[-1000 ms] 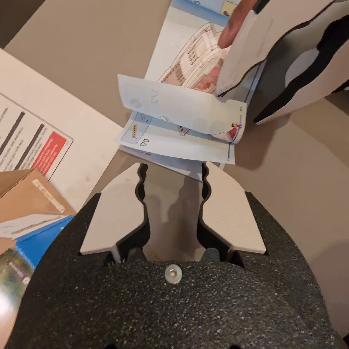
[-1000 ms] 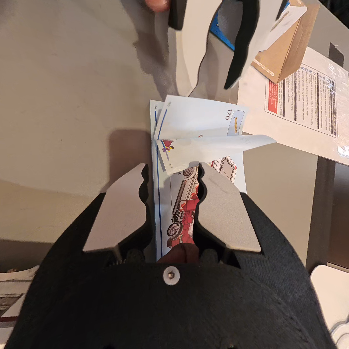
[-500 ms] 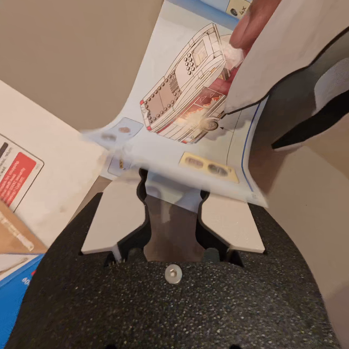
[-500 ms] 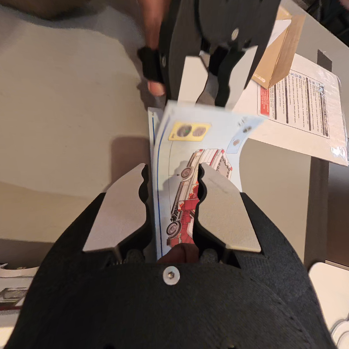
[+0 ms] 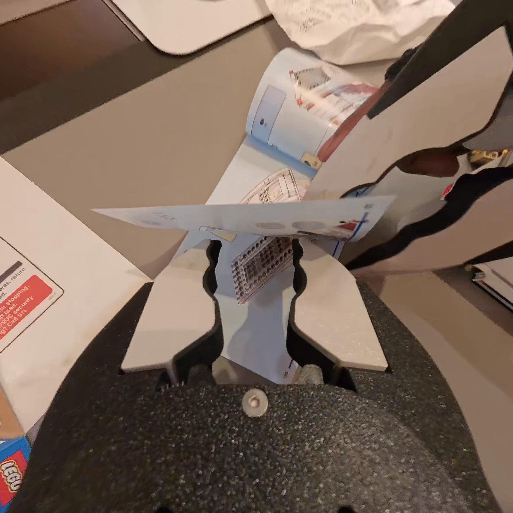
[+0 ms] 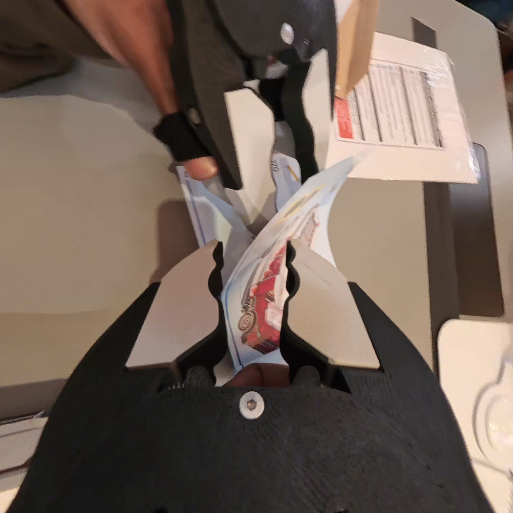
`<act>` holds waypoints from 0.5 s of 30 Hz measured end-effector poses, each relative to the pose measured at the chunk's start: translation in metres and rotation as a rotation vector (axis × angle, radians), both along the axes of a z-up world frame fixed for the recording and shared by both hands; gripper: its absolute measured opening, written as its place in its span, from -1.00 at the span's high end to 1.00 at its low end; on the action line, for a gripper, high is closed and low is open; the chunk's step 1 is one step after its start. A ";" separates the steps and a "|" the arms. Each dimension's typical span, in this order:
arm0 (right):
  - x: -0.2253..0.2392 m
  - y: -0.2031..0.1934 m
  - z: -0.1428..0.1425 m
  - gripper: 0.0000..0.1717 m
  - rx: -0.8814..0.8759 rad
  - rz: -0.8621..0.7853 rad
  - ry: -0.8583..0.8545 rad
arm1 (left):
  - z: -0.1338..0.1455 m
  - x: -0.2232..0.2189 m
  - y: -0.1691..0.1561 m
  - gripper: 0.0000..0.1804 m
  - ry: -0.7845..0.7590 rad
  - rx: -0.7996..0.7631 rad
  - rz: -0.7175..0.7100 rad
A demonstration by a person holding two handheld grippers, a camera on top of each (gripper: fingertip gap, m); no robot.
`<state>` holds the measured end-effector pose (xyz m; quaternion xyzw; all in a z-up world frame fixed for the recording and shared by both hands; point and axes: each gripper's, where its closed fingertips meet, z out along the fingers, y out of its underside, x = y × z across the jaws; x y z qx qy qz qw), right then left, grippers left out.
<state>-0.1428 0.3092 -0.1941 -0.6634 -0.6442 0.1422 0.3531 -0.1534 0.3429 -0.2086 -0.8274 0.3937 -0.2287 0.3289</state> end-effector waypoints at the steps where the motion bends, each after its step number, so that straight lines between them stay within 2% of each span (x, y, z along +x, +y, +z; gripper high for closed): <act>1: 0.003 0.005 0.001 0.55 0.013 -0.033 -0.004 | 0.002 0.000 0.002 0.41 -0.006 0.012 0.009; 5: 0.010 0.013 0.010 0.96 0.041 -0.084 0.036 | 0.004 -0.002 0.008 0.42 -0.017 0.039 0.038; 6: 0.012 0.016 0.012 1.00 0.048 -0.103 0.050 | 0.005 -0.002 0.009 0.42 -0.024 0.044 0.042; 11: 0.028 0.027 0.023 1.00 0.053 -0.202 0.096 | 0.007 -0.001 0.012 0.41 -0.048 0.059 0.047; 15: 0.060 0.038 0.032 1.00 0.060 -0.361 0.134 | 0.007 0.000 0.014 0.41 -0.049 0.086 0.044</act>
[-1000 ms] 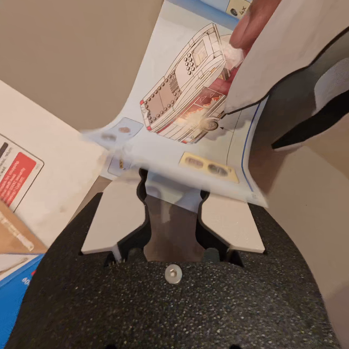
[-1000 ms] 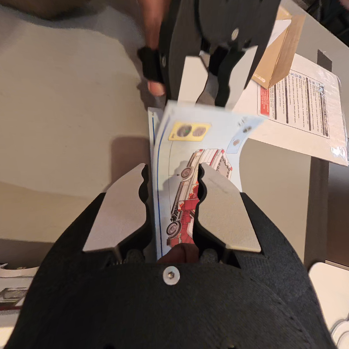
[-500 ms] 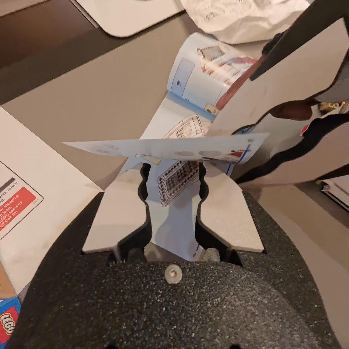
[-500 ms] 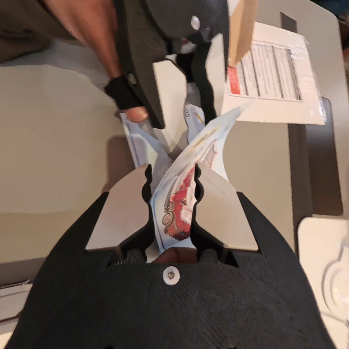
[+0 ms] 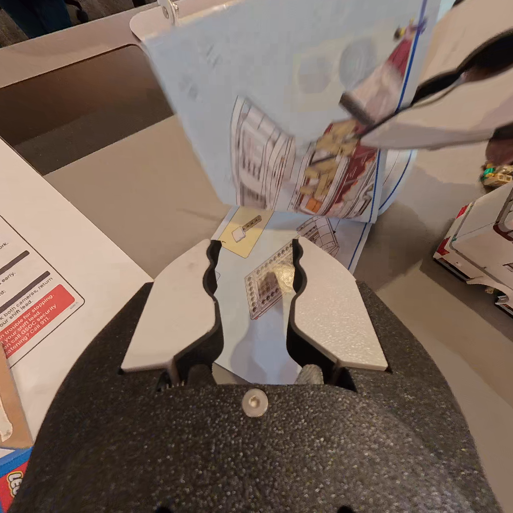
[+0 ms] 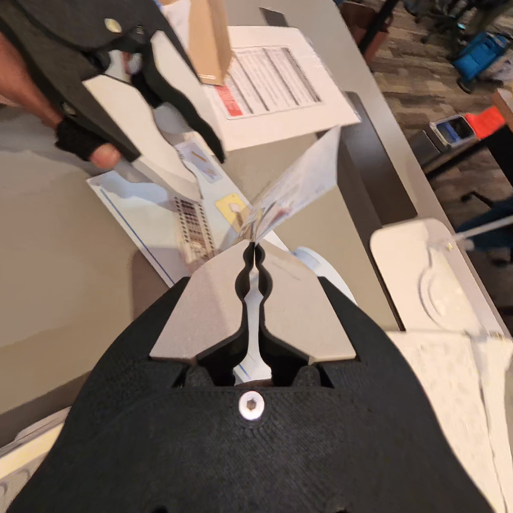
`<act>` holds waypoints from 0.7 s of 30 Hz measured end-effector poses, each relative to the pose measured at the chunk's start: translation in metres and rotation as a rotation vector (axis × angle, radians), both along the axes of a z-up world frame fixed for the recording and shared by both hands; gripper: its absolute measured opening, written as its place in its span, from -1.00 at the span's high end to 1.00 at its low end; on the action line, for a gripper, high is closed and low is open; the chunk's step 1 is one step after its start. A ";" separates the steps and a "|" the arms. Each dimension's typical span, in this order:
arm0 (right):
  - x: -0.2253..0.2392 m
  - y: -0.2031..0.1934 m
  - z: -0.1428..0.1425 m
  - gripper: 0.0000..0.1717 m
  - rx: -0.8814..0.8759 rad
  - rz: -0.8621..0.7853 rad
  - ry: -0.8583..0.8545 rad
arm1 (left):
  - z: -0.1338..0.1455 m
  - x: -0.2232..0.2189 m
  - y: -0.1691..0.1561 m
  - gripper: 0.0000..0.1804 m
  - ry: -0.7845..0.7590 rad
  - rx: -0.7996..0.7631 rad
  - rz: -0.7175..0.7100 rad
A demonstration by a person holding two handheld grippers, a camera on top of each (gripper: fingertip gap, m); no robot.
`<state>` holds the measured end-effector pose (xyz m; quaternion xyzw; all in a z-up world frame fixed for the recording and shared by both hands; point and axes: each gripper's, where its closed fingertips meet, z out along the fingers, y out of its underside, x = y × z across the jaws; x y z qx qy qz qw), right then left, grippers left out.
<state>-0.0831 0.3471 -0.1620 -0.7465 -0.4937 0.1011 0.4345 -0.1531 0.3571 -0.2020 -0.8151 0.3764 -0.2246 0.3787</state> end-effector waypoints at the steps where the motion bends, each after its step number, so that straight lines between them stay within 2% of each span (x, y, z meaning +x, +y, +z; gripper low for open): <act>1: 0.011 0.003 0.002 1.00 -0.001 -0.050 0.012 | 0.000 0.001 0.000 0.41 0.000 0.011 -0.002; 6: 0.082 0.009 0.001 0.99 -0.032 -0.292 0.061 | 0.001 0.007 -0.001 0.41 0.016 0.063 -0.019; 10: 0.127 -0.003 -0.020 0.91 -0.139 -0.422 0.103 | -0.006 0.017 -0.012 0.41 0.032 0.046 -0.084; 13: 0.141 -0.018 -0.034 0.87 -0.225 -0.463 0.148 | -0.013 0.028 -0.023 0.41 0.036 0.026 -0.146; 21: 0.156 -0.057 -0.037 0.56 -0.306 -0.474 0.274 | -0.012 0.057 -0.053 0.40 0.028 0.056 -0.299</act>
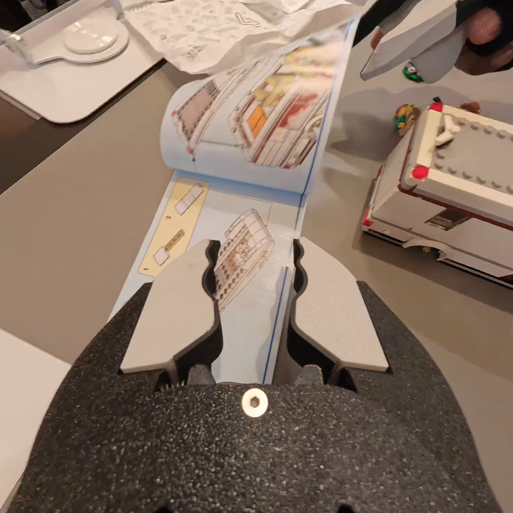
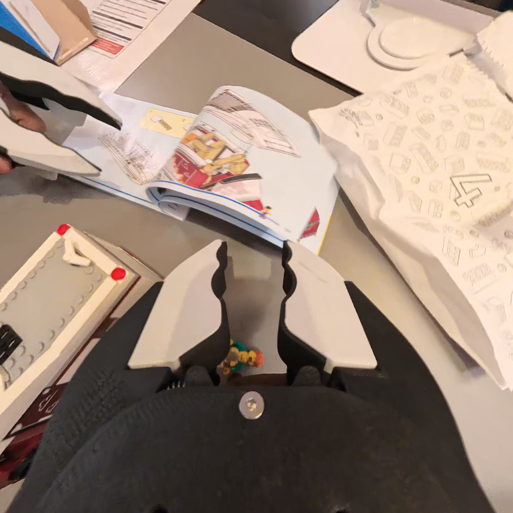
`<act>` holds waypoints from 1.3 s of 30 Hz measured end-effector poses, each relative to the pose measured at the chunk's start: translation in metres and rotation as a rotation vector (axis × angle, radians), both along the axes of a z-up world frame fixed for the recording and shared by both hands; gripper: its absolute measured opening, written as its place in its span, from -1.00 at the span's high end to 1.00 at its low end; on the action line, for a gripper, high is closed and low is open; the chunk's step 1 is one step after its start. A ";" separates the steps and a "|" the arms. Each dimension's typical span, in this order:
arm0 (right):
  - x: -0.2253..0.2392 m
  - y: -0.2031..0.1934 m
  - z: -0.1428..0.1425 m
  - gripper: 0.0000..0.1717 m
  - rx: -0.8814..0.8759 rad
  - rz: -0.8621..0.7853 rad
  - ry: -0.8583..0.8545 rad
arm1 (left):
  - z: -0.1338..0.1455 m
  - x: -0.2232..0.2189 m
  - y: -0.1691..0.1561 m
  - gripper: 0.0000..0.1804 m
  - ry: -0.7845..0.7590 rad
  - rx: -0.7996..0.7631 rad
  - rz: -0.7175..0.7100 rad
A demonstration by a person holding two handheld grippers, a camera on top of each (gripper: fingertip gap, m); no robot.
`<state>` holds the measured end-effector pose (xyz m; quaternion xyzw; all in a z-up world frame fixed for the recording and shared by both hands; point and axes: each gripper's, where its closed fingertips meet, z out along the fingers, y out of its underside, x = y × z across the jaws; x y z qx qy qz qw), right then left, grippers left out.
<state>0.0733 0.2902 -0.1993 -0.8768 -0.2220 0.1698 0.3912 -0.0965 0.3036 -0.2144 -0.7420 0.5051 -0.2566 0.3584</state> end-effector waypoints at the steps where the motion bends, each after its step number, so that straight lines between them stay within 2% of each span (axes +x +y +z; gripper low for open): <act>1: 0.004 -0.003 -0.001 0.53 -0.002 -0.014 0.015 | 0.000 0.003 -0.004 0.40 0.001 0.005 -0.018; 5: 0.011 -0.016 0.003 0.48 0.029 -0.007 0.056 | -0.001 0.013 -0.013 0.40 0.024 0.054 -0.039; 11: 0.013 -0.008 0.006 0.53 0.088 -0.026 -0.006 | -0.006 0.030 -0.003 0.41 0.069 0.134 0.066; 14: 0.019 0.008 -0.013 0.54 0.009 -0.047 -0.051 | -0.007 0.038 -0.002 0.41 0.070 0.117 0.100; 19: 0.000 0.008 -0.038 0.40 -0.196 0.102 -0.008 | -0.014 0.048 -0.007 0.41 0.070 0.048 0.119; 23: -0.014 0.007 -0.047 0.29 -0.233 0.173 -0.053 | -0.035 0.038 -0.004 0.41 0.172 0.014 0.159; 32: -0.048 0.008 -0.042 0.28 -0.213 0.236 -0.002 | -0.036 0.002 0.003 0.43 0.213 0.016 0.203; 36: -0.043 0.017 -0.038 0.30 -0.167 0.201 -0.035 | -0.036 -0.015 0.009 0.43 0.217 0.015 0.199; 39: -0.019 0.027 -0.026 0.31 -0.103 0.101 -0.069 | -0.035 -0.019 0.010 0.37 0.216 0.035 0.170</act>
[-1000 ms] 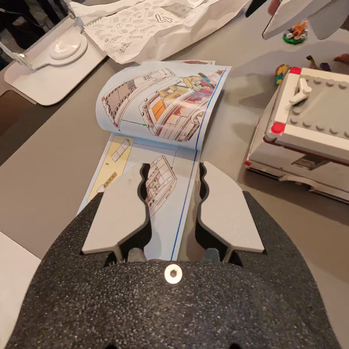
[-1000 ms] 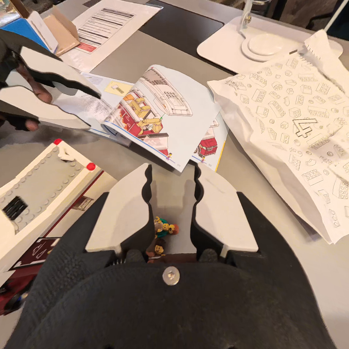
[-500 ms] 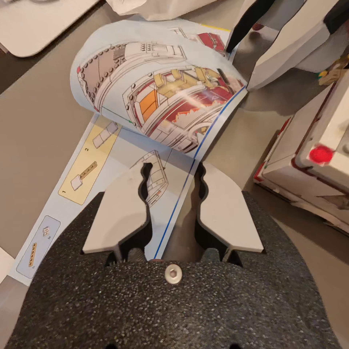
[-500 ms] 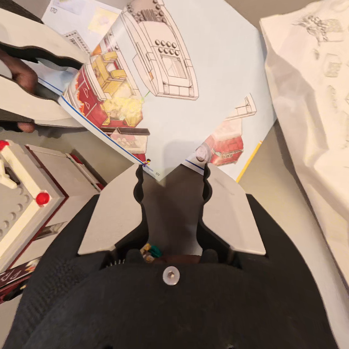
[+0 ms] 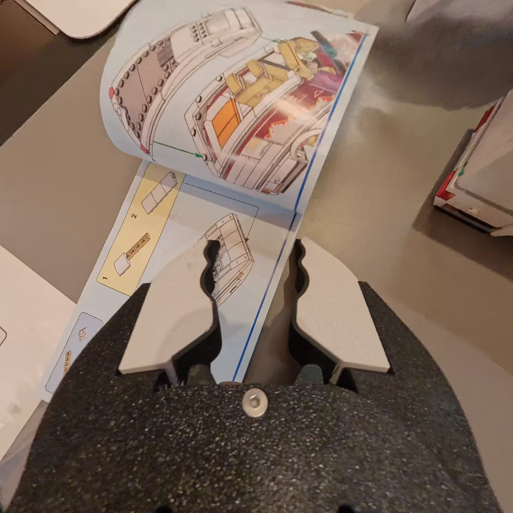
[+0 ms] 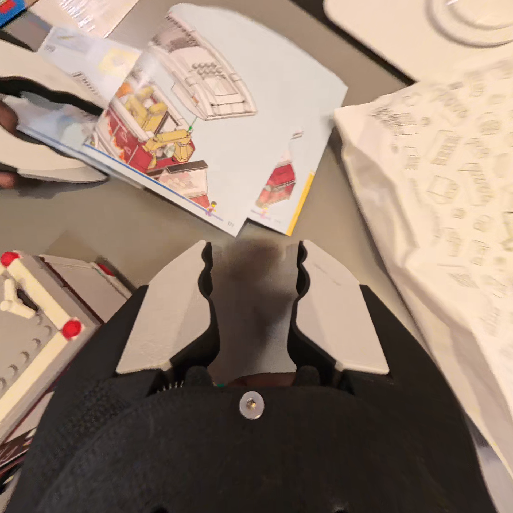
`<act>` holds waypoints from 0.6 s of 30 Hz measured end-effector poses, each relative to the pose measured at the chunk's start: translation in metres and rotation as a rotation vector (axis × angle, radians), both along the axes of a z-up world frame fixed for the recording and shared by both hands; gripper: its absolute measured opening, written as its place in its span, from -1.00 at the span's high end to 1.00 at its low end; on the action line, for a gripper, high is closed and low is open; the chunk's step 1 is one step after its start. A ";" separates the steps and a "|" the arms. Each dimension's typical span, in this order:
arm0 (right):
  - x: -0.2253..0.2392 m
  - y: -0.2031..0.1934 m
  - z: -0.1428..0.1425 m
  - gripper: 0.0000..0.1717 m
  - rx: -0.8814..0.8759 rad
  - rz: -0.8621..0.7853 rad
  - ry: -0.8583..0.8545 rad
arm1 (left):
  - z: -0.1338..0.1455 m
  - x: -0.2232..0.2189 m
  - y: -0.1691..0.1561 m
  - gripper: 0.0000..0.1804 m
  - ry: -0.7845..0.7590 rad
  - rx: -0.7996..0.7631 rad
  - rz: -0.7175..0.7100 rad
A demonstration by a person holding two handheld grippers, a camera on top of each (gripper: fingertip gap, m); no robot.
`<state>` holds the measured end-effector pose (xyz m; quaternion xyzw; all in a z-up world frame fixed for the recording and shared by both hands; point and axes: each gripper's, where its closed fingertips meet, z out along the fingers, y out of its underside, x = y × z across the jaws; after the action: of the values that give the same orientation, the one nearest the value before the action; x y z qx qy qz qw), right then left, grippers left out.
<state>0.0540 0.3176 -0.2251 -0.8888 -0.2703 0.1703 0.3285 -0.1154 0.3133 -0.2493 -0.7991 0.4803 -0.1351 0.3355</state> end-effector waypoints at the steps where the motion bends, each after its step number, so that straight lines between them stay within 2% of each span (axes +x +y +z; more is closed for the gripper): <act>1: 0.009 0.002 0.005 0.32 0.027 -0.030 -0.020 | 0.003 0.001 0.001 0.37 -0.006 0.019 -0.007; 6: 0.035 -0.014 0.028 0.34 0.169 -0.120 -0.063 | 0.028 0.028 -0.008 0.38 -0.079 0.169 -0.102; 11: 0.034 -0.064 0.055 0.36 0.282 -0.118 0.062 | 0.041 0.042 -0.009 0.38 -0.091 0.316 -0.094; 14: 0.026 -0.107 0.069 0.33 0.312 -0.116 0.218 | 0.059 0.050 -0.018 0.38 -0.230 0.318 -0.096; 18: 0.001 -0.174 0.083 0.27 0.430 0.010 0.323 | 0.084 0.063 -0.056 0.34 -0.496 0.225 -0.214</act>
<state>0.0554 0.1439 -0.1423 -0.7586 -0.2487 0.2500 0.5479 -0.0524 0.2569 -0.1654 -0.6441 0.4773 -0.3070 0.5129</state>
